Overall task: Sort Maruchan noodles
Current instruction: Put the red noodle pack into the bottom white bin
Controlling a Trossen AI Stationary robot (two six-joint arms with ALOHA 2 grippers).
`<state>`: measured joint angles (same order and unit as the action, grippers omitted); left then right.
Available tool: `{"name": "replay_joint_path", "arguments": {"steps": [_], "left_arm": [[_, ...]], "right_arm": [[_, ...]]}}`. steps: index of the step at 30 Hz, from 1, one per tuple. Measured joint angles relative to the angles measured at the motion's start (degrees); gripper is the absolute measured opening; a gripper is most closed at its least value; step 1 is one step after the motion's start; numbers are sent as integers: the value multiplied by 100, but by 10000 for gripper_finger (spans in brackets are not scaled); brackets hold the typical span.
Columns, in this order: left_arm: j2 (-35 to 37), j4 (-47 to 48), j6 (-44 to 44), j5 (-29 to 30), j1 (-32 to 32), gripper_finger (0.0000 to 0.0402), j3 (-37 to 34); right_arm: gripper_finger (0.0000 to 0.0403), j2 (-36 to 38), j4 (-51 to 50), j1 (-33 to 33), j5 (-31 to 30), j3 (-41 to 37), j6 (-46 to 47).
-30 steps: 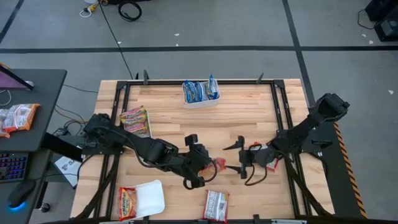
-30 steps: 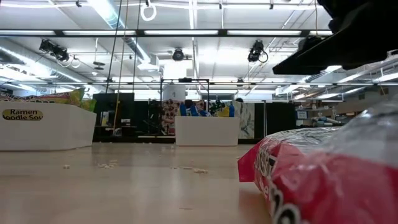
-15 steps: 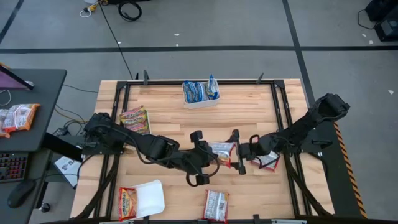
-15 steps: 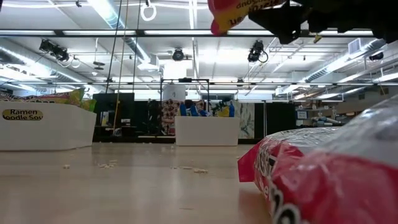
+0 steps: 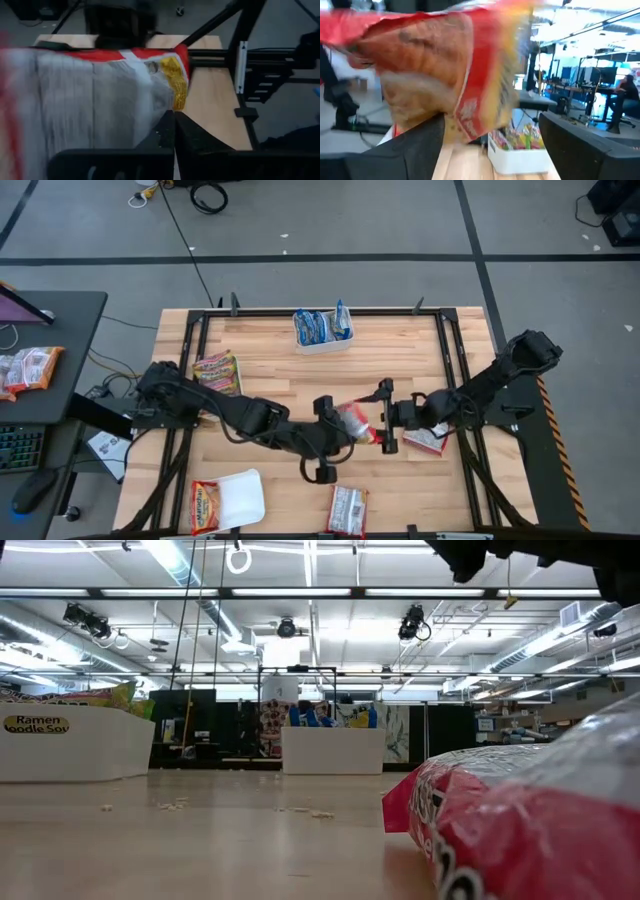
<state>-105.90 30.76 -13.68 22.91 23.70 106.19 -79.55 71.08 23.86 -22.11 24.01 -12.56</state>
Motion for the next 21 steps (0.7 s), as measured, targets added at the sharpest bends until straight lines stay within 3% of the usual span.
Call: {"name": "replay_joint_path", "arguments": {"steps": [7, 12, 21], "left_arm": [[-363, -10, -1, -267, -115, 0, -4], [-517, -131, 273, -410, -192, 1, -5], [-516, -199, 466, -324, -303, 4, -11]], "right_arm": [[258, -4, 128, 8, 614, -14, 83], [179, -4, -318, 44, 1125, -20, 93], [16, 2, -604, 35, 1296, -11, -2]]}}
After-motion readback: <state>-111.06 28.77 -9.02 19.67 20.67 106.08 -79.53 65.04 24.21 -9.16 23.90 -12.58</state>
